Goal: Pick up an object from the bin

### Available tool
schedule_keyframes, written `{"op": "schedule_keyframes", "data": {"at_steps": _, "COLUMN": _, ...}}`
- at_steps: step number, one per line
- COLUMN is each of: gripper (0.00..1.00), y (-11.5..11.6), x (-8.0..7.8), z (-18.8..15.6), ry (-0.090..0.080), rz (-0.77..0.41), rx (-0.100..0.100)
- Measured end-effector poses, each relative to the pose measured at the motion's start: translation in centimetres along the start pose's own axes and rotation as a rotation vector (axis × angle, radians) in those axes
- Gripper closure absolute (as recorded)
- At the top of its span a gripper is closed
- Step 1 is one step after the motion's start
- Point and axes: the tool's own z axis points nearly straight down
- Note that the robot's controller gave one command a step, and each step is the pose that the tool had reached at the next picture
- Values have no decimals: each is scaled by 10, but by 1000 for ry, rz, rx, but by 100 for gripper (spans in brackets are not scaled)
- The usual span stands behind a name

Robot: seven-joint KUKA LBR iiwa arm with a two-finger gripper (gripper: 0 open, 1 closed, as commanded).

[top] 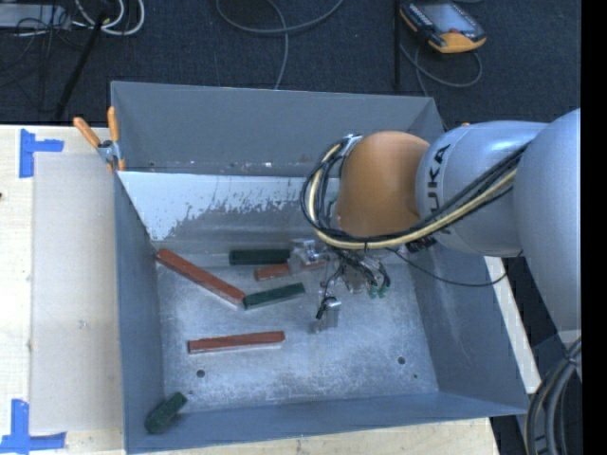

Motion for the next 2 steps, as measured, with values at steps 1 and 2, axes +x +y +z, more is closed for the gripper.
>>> {"op": "schedule_keyframes", "data": {"at_steps": 1, "gripper": 0, "y": 90, "x": -37, "z": 4, "ry": -7, "rz": -33, "rx": -2}}
{"op": "schedule_keyframes", "data": {"at_steps": 2, "gripper": 100, "y": 86, "x": -37, "z": 4, "ry": -6, "rz": -26, "rx": -1}}
